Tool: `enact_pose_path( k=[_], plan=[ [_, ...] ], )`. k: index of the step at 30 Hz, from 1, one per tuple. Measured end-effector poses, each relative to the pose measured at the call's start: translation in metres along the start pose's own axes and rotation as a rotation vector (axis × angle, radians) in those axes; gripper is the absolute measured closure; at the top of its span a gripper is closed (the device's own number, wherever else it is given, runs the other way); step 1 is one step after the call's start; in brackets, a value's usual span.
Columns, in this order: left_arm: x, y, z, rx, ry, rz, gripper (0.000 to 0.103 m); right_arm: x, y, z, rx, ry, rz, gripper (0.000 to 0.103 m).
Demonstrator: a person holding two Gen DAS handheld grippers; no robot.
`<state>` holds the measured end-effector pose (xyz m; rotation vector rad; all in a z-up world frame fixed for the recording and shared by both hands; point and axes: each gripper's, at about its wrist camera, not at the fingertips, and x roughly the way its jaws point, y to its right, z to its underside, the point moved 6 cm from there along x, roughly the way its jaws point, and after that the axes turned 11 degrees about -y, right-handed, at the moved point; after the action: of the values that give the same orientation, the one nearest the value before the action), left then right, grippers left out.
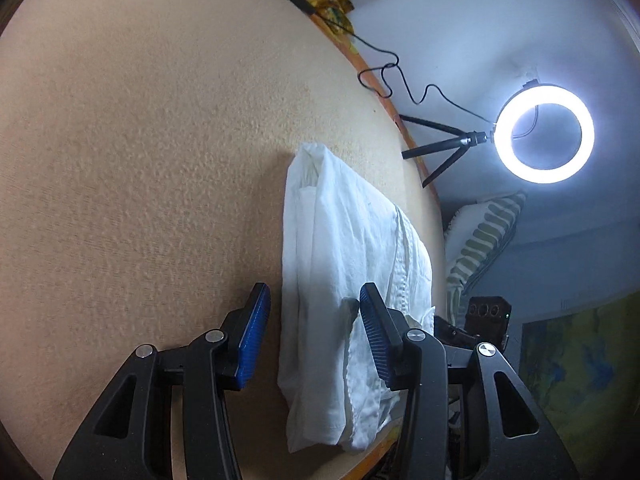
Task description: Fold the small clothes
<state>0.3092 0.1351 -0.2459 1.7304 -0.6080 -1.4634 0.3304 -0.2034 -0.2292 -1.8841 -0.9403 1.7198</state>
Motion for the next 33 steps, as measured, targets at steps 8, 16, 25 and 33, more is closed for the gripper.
enact_pose_path(
  k=[8, 16, 25, 33],
  plan=[
    [0.015, 0.007, -0.008, 0.018, -0.003, 0.072, 0.058, 0.012, -0.003, -0.006, 0.053, -0.012, -0.163, 0.055],
    [0.024, 0.008, -0.012, 0.034, 0.006, 0.053, 0.078, 0.024, -0.015, -0.007, 0.032, -0.03, -0.174, 0.068],
    [0.025, 0.038, -0.004, 0.205, 0.068, -0.178, 0.09, 0.018, -0.049, 0.005, -0.155, 0.019, 0.116, 0.088],
    [0.019, 0.083, 0.012, 0.371, 0.141, -0.251, 0.092, 0.005, -0.076, 0.017, -0.29, 0.074, 0.255, 0.092]
  ],
)
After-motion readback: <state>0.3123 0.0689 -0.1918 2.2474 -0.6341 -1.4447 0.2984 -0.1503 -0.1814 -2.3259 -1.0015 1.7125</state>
